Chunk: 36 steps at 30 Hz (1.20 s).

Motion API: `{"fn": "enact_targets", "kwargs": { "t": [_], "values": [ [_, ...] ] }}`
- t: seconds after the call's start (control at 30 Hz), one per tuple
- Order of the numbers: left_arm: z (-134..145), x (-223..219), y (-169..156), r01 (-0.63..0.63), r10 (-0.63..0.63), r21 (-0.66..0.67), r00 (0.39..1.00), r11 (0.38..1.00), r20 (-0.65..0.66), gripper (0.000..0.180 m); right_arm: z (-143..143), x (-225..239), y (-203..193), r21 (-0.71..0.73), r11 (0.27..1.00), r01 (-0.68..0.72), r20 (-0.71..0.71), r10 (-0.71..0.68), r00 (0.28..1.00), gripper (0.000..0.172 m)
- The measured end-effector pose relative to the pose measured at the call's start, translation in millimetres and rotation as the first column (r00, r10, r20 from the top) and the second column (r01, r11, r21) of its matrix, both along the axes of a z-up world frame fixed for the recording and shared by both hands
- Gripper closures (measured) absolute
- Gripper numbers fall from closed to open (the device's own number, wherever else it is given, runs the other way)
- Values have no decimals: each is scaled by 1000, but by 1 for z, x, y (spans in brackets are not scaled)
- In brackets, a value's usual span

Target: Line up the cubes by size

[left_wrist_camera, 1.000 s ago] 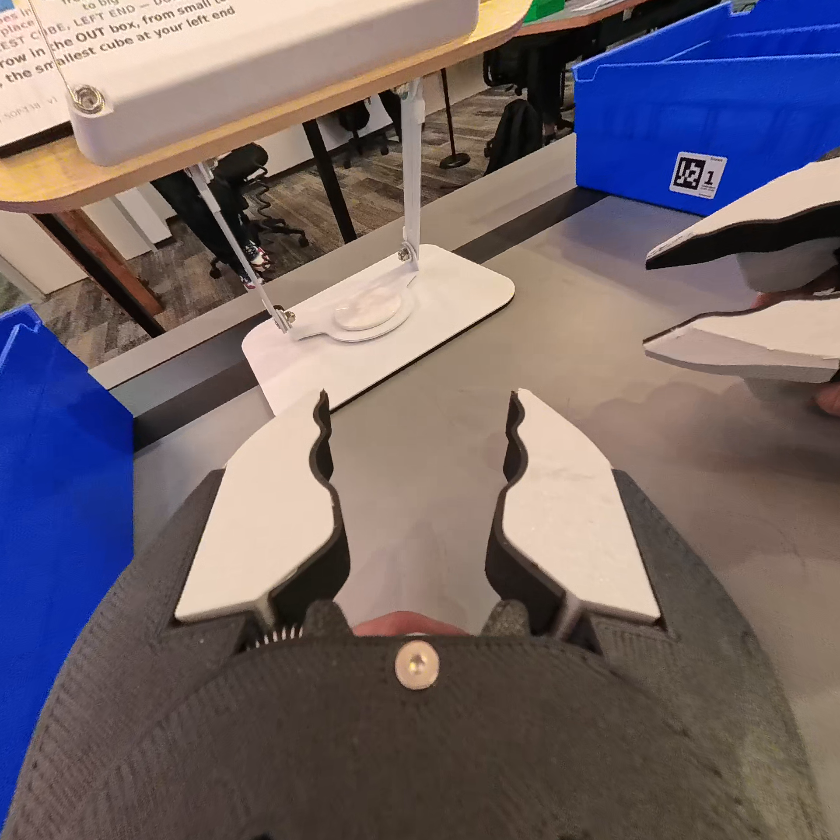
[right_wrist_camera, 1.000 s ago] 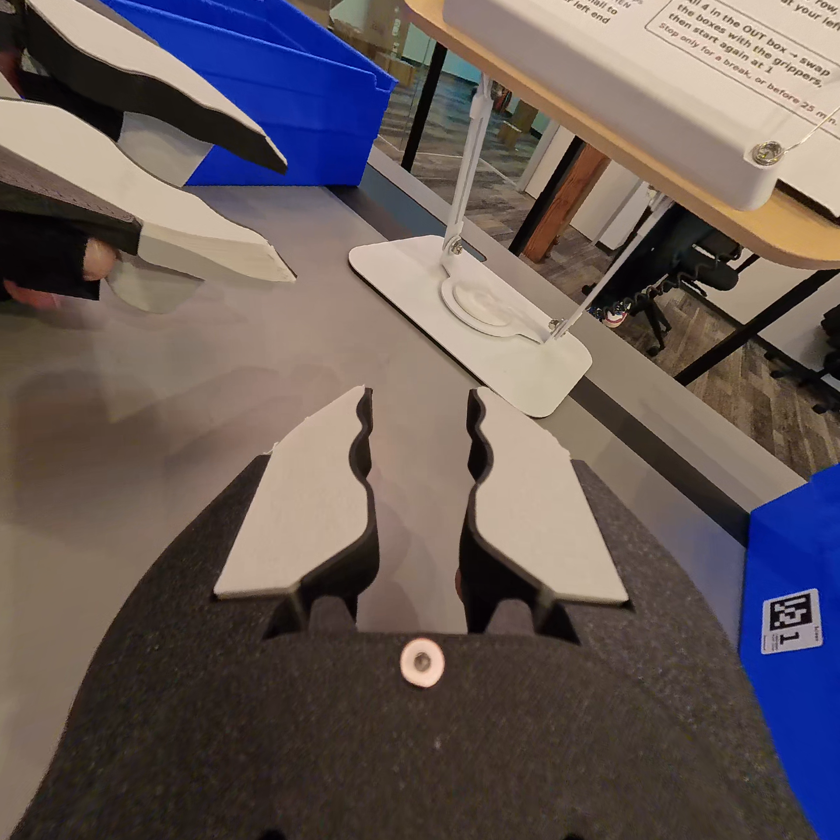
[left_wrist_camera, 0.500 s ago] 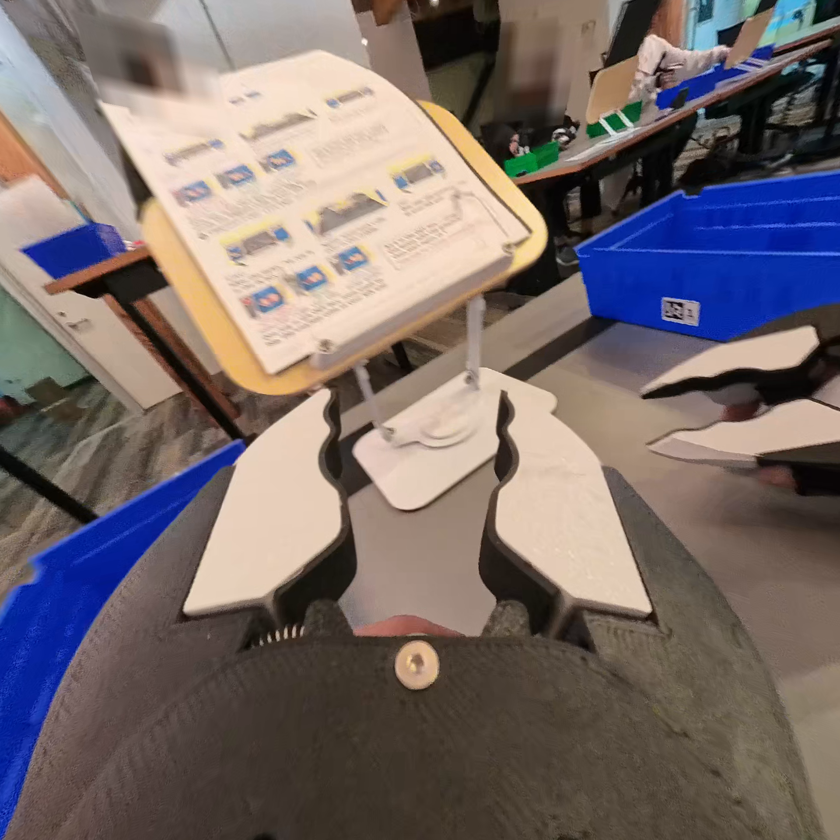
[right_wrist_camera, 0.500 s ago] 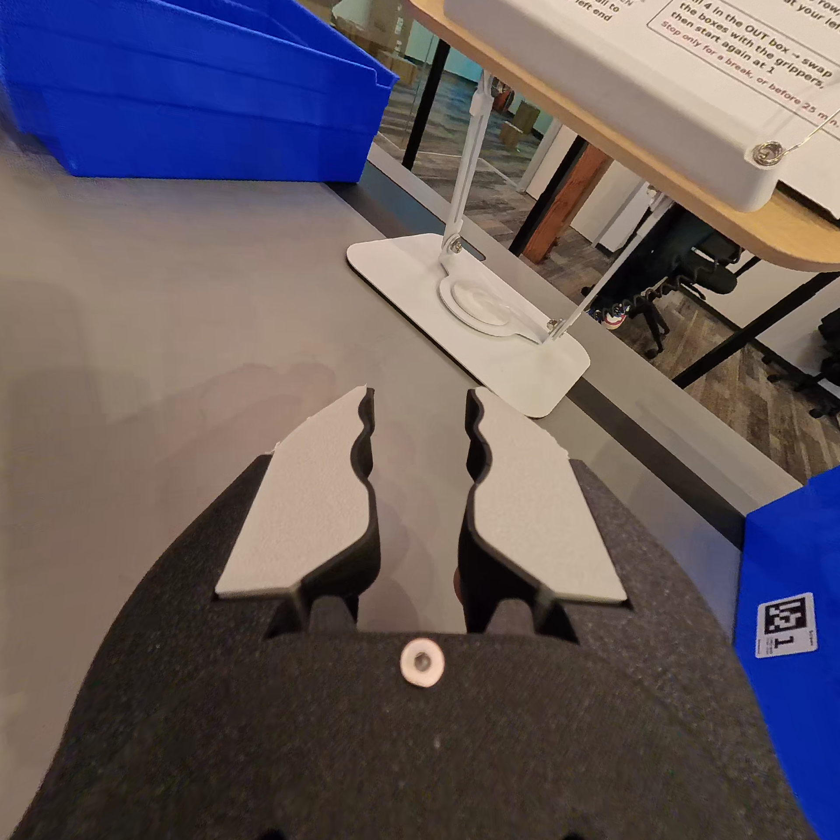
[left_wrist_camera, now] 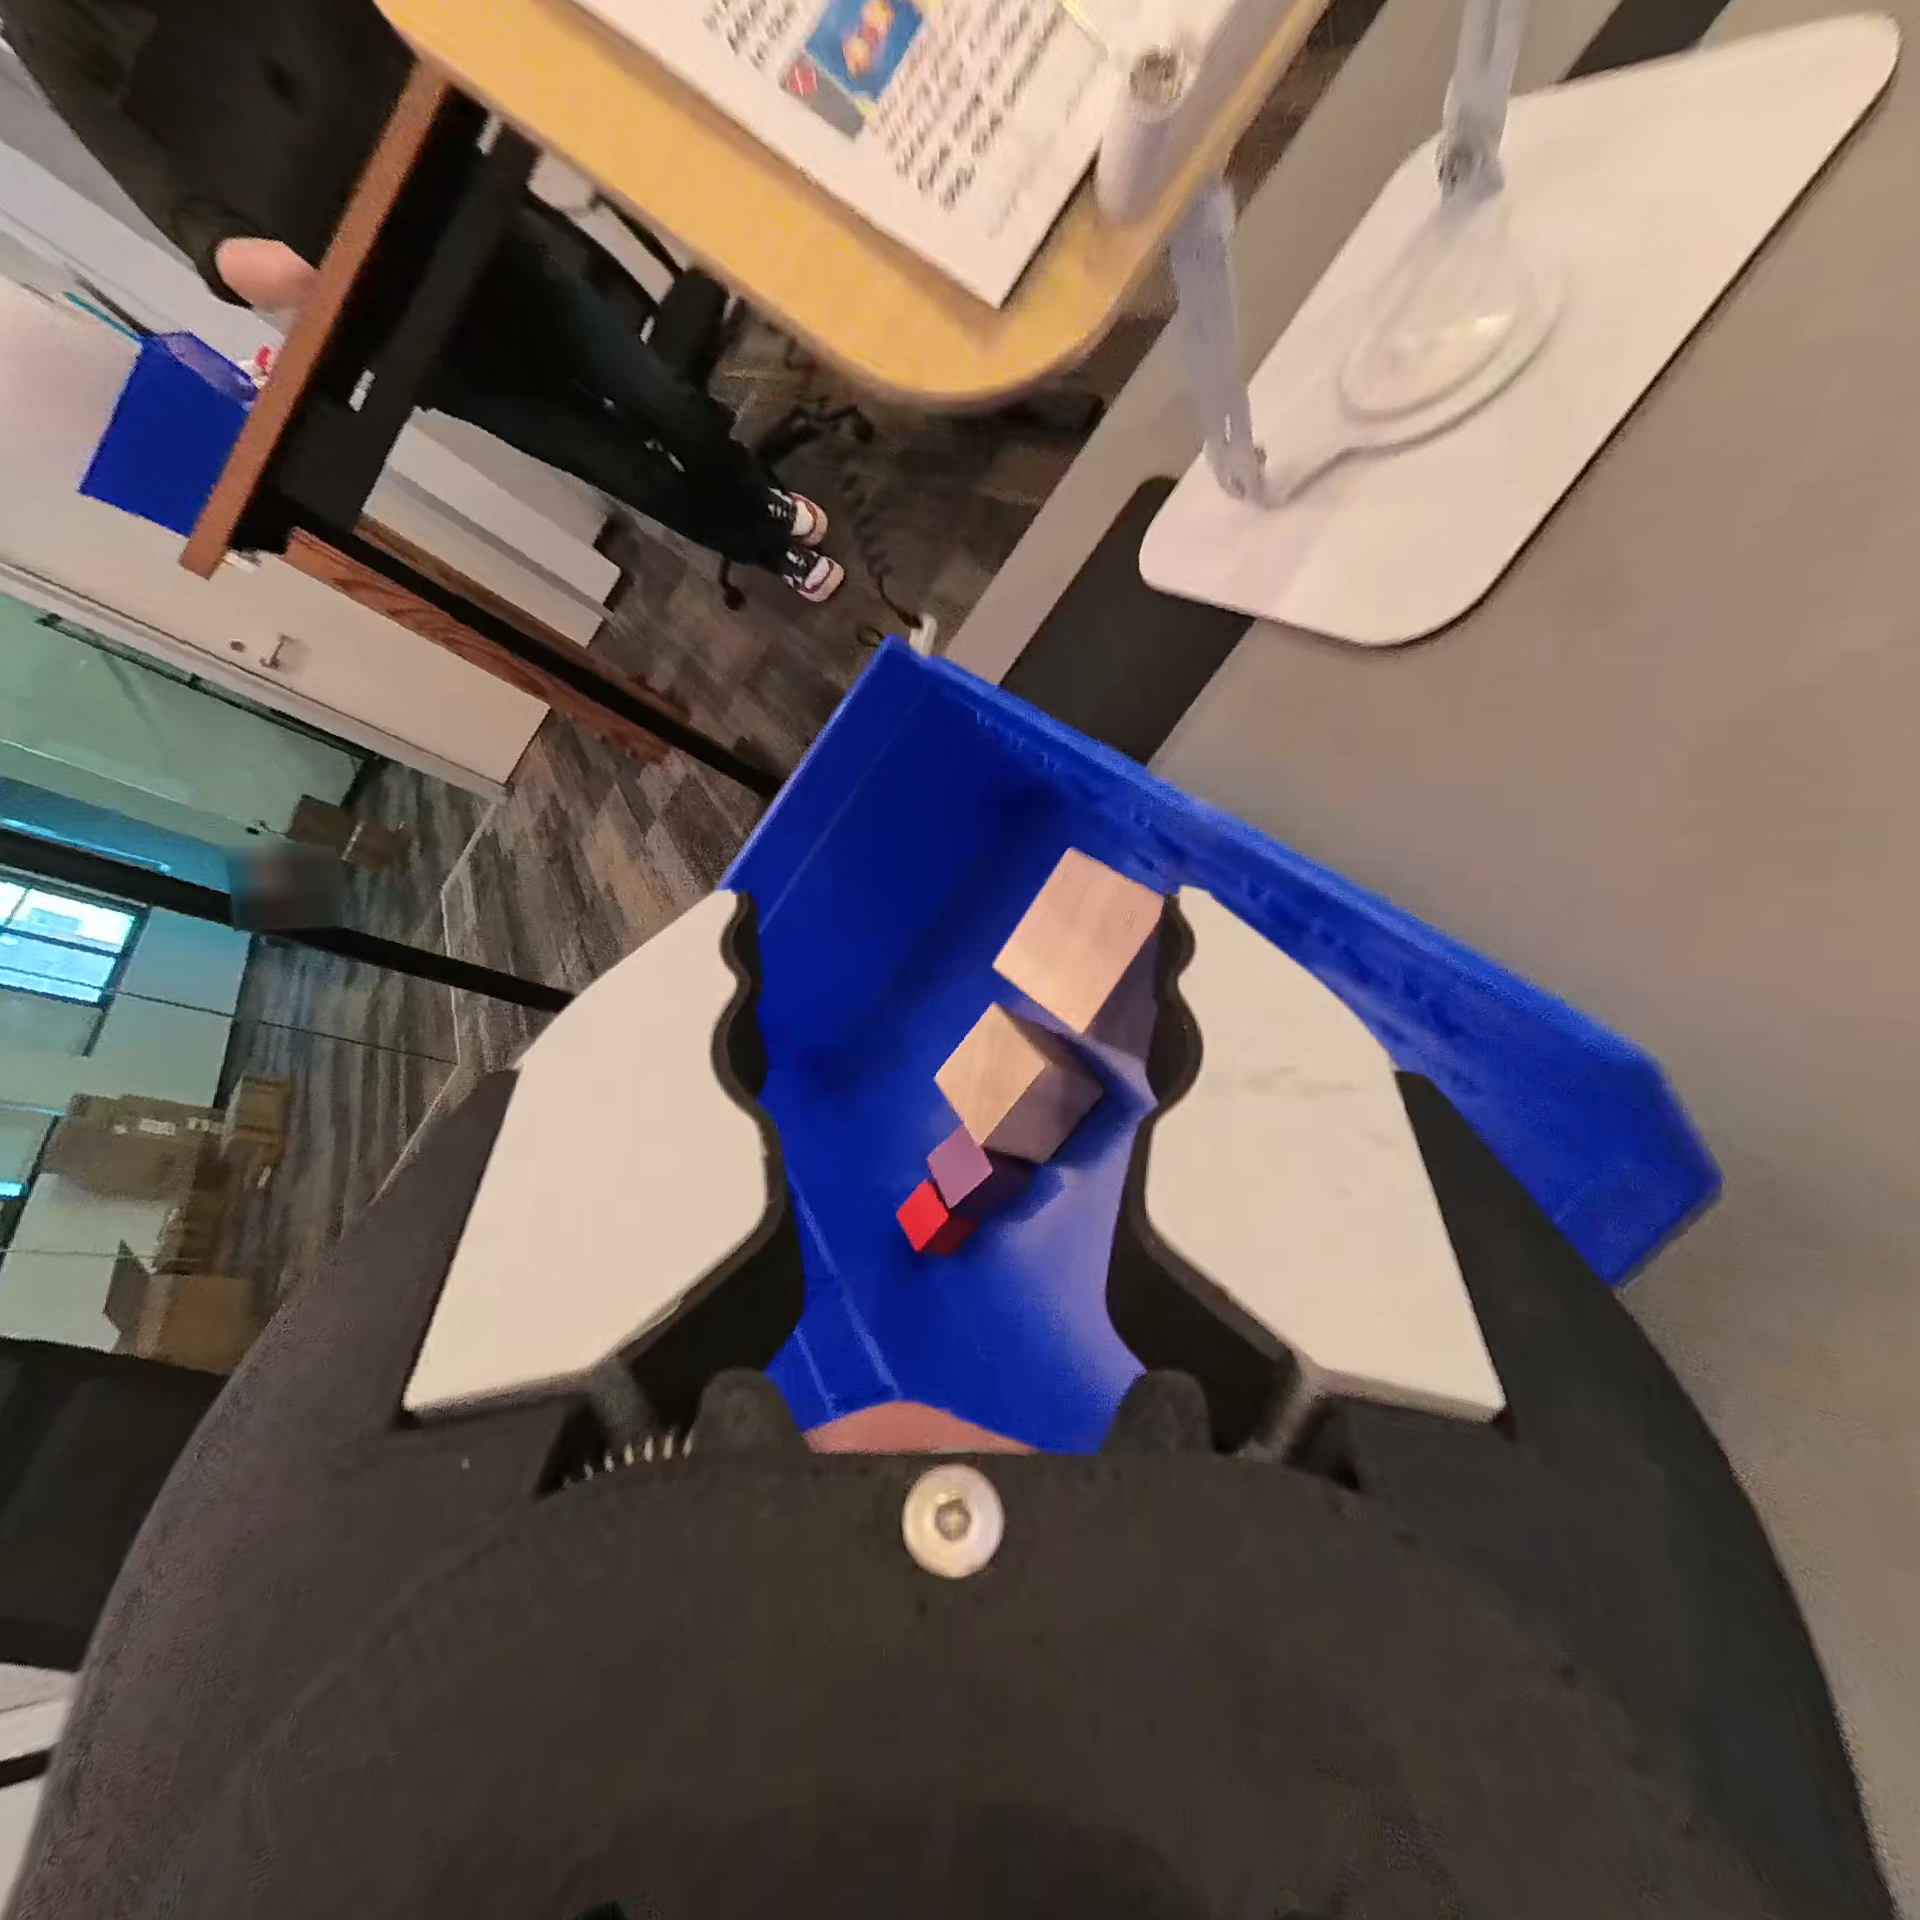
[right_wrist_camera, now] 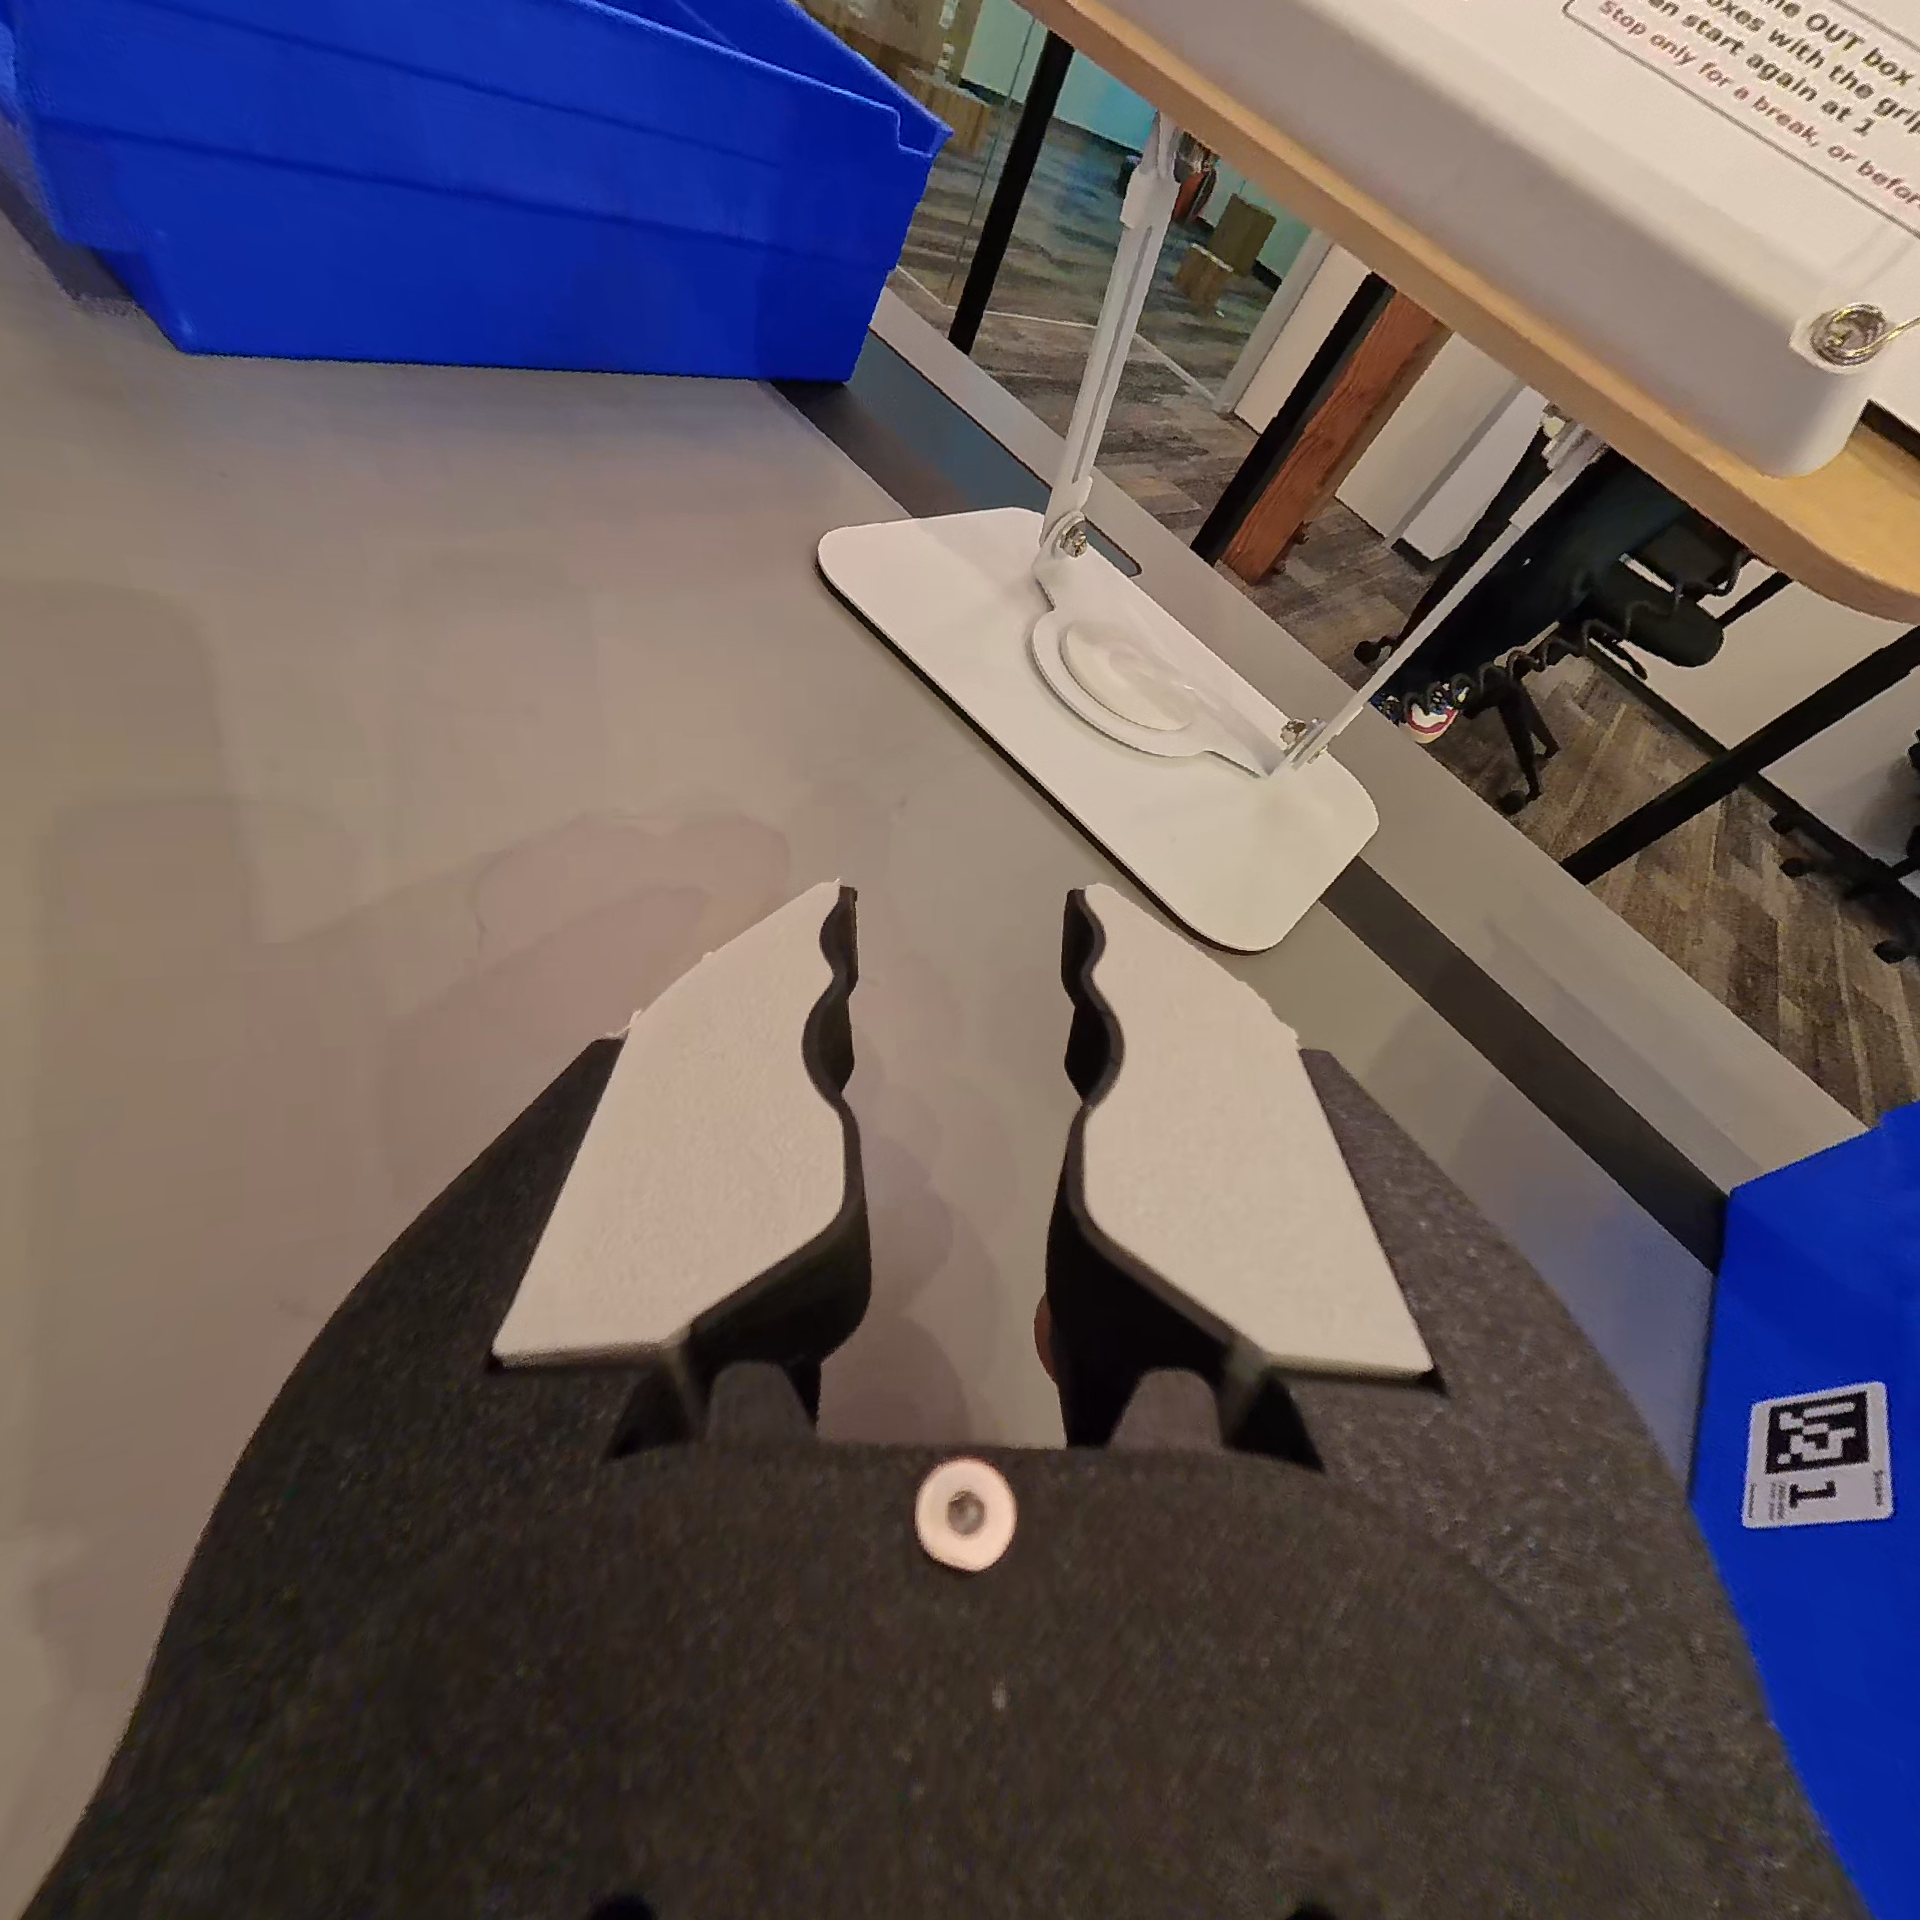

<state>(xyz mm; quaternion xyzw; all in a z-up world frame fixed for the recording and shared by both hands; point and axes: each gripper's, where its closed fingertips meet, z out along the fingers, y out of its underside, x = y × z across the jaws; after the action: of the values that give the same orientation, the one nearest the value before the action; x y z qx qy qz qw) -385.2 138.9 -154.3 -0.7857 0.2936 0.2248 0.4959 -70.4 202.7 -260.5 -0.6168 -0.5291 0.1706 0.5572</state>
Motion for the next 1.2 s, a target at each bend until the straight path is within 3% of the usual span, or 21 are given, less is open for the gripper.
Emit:
{"fn": "enact_targets", "kwargs": {
  "t": [0.27, 0.43, 0.67, 0.9, 1.2],
  "values": [
    [-23, -61, 3, -70, 41, -217, 990, 974, -135, 103, -1, -1, 0, -5, 1000, -5, 8, 5, 1000, 134],
    [-40, -45, 13, 82, -113, -340, 991, 937, -71, 105, -3, -2, -1, -4, 1000, -8, 22, 9, 1000, 134],
    [-86, -39, 41, 125, -225, -547, 967, 828, -119, 96, -4, -2, -1, -5, 1000, -11, 24, 11, 1000, 134],
    [-116, -42, 54, 147, -268, -656, 959, 740, -87, 96, -4, -2, -1, -10, 1000, -12, 26, 13, 1000, 134],
    [-121, -59, 50, 146, -271, -699, 960, 700, -70, 98, -5, -2, -1, -14, 1000, -15, 35, 15, 999, 134]
  ]
}}
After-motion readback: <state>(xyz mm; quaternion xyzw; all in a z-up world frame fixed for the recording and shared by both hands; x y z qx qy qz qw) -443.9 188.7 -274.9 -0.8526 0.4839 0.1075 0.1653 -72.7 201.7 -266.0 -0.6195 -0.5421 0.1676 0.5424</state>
